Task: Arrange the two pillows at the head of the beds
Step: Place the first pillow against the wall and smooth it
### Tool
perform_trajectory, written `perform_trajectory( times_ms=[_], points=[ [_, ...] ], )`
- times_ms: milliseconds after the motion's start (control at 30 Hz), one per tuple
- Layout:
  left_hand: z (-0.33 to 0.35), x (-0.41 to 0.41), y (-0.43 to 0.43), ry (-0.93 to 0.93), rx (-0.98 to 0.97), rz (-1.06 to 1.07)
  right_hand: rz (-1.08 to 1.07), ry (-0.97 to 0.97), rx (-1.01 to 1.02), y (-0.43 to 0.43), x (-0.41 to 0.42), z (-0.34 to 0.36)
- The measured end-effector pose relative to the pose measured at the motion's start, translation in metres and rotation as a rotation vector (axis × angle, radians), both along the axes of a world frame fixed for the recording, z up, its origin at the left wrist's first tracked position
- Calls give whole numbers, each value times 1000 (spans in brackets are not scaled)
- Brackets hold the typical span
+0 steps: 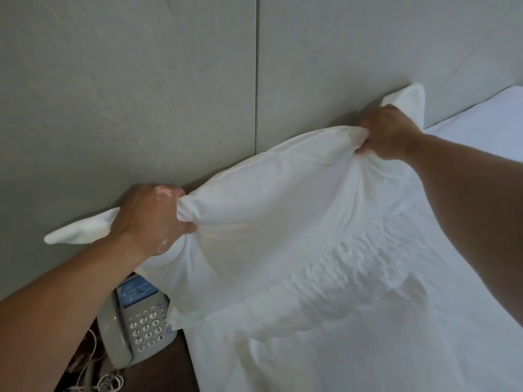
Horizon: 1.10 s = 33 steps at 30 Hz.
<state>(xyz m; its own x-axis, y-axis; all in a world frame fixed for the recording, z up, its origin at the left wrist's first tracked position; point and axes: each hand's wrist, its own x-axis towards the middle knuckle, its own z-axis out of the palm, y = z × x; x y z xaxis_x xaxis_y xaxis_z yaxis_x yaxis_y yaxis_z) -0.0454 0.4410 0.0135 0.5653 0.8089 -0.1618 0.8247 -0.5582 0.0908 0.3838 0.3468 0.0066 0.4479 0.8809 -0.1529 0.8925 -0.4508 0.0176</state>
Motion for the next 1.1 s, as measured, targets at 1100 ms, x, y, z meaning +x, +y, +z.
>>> perform_trajectory(
  times_ms=[1100],
  points=[
    [19, 37, -141, -190, -296, -171, -521, 378, 17, -271, -108, 1]
  ],
)
